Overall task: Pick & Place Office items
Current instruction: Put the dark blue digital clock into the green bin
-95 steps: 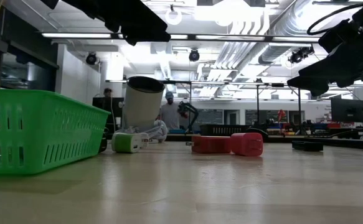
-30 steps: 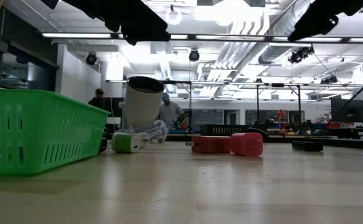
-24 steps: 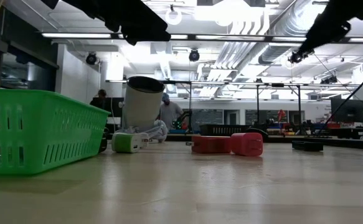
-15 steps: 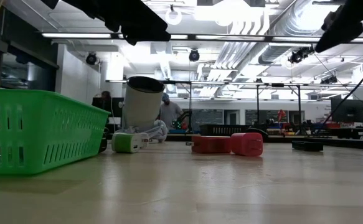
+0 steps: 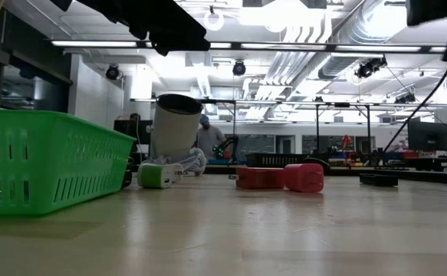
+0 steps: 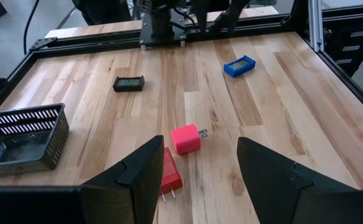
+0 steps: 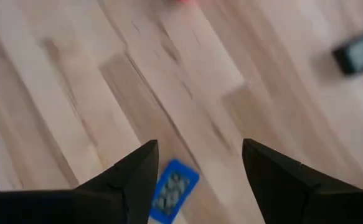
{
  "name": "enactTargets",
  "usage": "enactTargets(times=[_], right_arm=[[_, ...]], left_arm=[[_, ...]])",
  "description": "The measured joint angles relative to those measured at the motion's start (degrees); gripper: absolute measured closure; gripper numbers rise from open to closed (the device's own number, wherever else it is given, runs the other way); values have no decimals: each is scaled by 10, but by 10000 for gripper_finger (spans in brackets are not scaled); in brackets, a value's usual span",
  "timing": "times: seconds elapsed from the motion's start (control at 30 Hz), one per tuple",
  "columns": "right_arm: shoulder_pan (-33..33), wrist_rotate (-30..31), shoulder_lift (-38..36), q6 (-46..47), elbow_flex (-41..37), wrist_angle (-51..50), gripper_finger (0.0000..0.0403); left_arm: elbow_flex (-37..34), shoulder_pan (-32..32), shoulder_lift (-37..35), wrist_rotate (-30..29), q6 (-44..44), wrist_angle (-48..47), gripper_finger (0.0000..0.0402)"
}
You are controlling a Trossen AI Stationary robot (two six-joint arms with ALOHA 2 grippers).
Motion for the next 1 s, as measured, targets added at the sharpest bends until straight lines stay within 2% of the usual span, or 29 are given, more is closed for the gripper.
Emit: enactTargets(times=[0.1,0.23,0.73,1.0], right_arm=[[2,-40,24,35,1,0,183],[14,-65,45,87,1,0,183],[120,-13,55,314,9,13,183],[142,-48,112,371,9,23,183]], left_arm=[[0,0,0,0,0,0,206],[0,0,0,0,0,0,206],[0,0,0,0,0,0,206],[0,0,0,0,0,0,206]])
